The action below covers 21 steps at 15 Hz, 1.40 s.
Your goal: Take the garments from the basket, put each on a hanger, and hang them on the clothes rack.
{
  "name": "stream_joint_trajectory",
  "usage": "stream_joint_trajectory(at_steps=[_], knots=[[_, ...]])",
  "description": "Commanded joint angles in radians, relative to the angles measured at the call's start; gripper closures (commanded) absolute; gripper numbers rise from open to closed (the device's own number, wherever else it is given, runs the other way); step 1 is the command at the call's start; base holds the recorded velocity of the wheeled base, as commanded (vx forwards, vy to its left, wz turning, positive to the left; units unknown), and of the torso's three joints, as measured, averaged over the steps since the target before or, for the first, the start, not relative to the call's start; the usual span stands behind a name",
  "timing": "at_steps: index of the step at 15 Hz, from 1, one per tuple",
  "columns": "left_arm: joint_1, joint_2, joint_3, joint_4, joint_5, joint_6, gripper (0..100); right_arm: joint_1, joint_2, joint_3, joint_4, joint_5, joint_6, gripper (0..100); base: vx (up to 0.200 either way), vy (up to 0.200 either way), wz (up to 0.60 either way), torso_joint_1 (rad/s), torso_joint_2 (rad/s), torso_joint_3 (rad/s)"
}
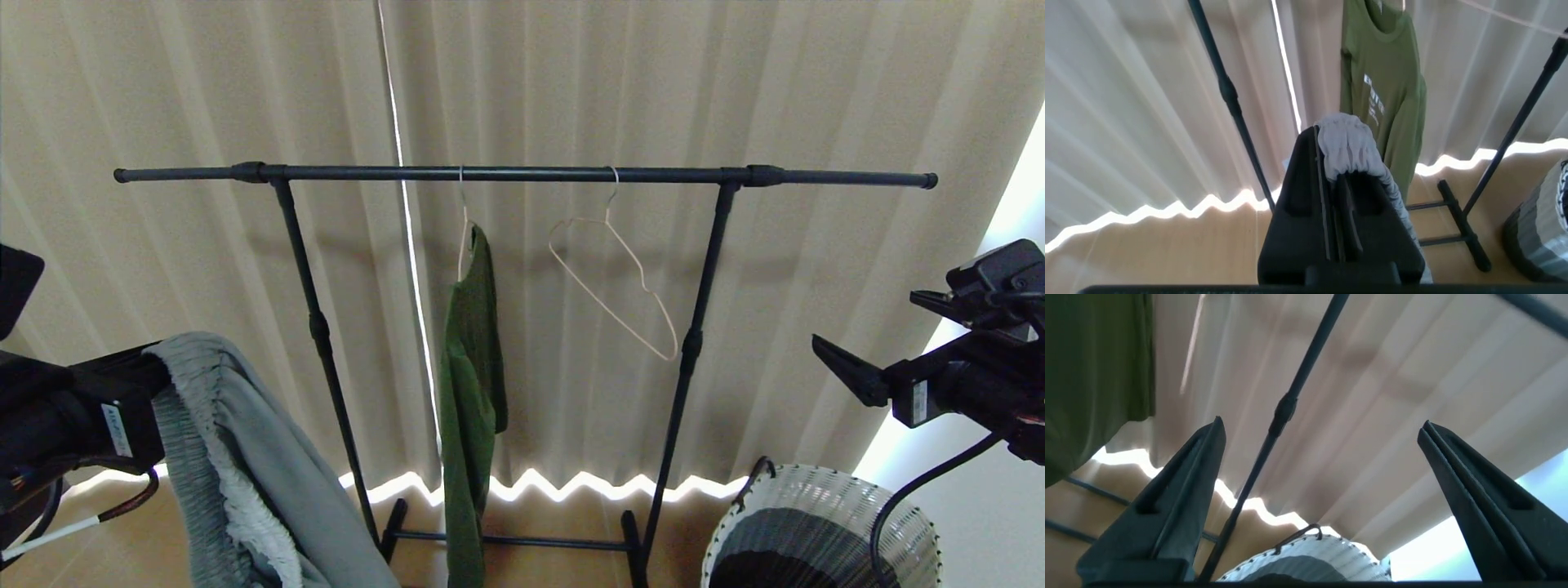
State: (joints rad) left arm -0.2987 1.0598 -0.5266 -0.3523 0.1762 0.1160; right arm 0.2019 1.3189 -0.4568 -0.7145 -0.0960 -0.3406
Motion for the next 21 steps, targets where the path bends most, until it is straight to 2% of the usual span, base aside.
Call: stream_joint_trajectory(at_steps=[1, 7, 8, 14, 16, 21], knots=[[0.0, -0.001, 0.004, 0.0, 0.0, 0.001, 100, 0.001, 0.003, 0.004, 0.0, 0.001, 0.0, 0, 0.0, 0.0, 0.0, 0.193, -0.39, -0.198], [0.001, 0.003, 0.04, -0.016, 0.002, 0.001, 100, -0.001, 0.008, 0.003, 0.001, 0.027, 0.002, 0, 0.0, 0.0, 0.0, 0.036, -0.07, -0.034], [0.0, 0.026, 0.036, -0.057, 0.002, 0.001, 100, -0.004, 0.029, -0.028, 0.007, 0.05, -0.001, 0, 0.0, 0.0, 0.0, 0.0, 0.0, 0.0], [0.069, 0.057, 0.105, -0.206, 0.0, -0.038, 100, -0.007, 0.052, -0.106, 0.073, 0.056, 0.014, 0, 0.0, 0.0, 0.0, 0.0, 0.0, 0.0], [0.072, 0.068, 0.108, -0.214, 0.0, -0.007, 100, -0.001, 0.057, -0.12, 0.086, 0.055, 0.069, 0, 0.0, 0.0, 0.0, 0.0, 0.0, 0.0], [0.07, 0.071, 0.105, -0.215, -0.001, -0.006, 100, -0.001, 0.063, -0.155, 0.092, 0.055, 0.075, 0, 0.0, 0.0, 0.0, 0.0, 0.0, 0.0]])
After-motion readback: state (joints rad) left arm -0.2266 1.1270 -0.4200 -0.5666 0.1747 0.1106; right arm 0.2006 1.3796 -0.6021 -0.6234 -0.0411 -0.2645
